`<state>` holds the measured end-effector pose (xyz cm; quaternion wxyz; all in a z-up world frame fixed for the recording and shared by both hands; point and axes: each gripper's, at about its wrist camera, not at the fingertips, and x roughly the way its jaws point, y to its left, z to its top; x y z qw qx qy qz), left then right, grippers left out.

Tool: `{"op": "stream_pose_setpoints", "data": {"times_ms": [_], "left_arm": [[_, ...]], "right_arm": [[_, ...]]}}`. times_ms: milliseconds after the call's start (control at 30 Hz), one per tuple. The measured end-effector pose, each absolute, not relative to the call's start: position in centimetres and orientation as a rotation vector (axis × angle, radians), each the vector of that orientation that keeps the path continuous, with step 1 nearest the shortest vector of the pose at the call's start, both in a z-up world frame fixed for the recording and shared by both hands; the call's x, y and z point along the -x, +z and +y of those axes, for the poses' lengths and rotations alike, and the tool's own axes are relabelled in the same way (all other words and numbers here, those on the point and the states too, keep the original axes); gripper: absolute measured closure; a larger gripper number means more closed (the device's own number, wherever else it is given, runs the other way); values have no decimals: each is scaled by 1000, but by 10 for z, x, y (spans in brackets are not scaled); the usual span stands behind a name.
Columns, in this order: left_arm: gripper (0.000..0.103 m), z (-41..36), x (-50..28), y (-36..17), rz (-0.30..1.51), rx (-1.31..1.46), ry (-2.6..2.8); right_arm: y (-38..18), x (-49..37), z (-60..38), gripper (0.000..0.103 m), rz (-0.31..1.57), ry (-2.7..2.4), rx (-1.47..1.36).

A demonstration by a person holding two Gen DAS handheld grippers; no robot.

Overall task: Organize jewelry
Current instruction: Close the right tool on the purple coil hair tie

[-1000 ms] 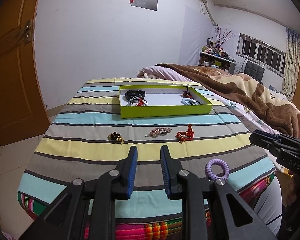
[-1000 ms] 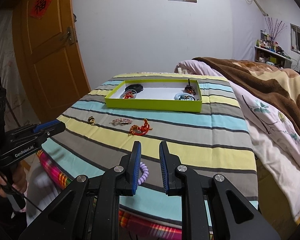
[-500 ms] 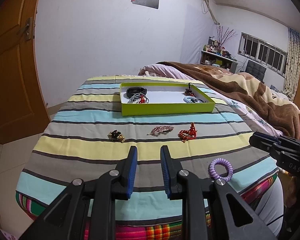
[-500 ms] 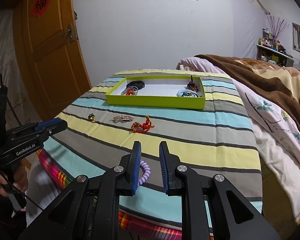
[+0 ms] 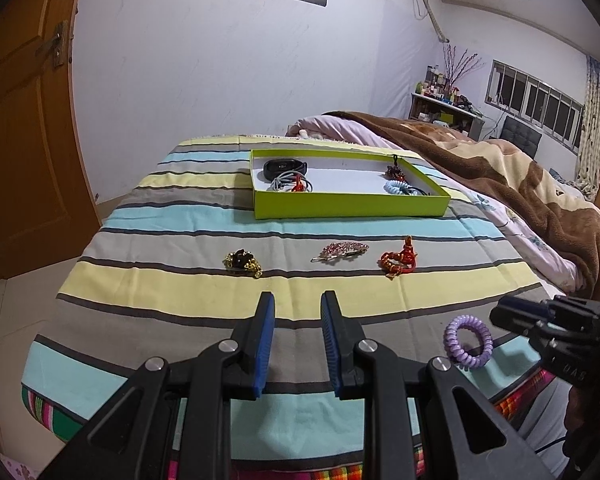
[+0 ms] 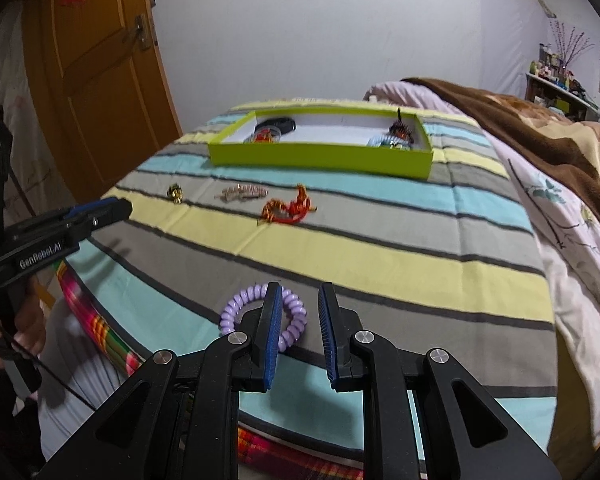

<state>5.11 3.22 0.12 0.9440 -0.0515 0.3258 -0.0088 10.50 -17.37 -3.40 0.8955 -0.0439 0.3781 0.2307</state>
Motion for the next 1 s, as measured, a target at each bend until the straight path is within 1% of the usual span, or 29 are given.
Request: {"op": "stream_pose_setpoints", "data": {"times_ms": [267, 600, 667, 833, 900, 967, 1000], "left_arm": [[78, 30, -60, -1, 673, 99, -37], [77, 28, -73, -3, 681, 94, -63], [77, 26, -77, -3, 683, 92, -72], [77, 23, -93, -7, 703, 79, -98], [74, 19, -100, -8, 712, 67, -114], [67, 15, -108, -8, 717, 56, -131], [66, 13, -112, -9, 721, 47, -143]], "right_arm": [[-47, -109, -166, 84, 830, 490, 121], [-49, -115, -162, 84, 841, 482, 141], [-49, -117, -162, 90, 838, 472, 142], [-46, -122, -168, 93, 834, 457, 118], [-45, -125, -170, 93, 833, 454, 111], [-43, -129, -173, 93, 830, 448, 101], [-42, -130, -174, 93, 830, 448, 97]]}}
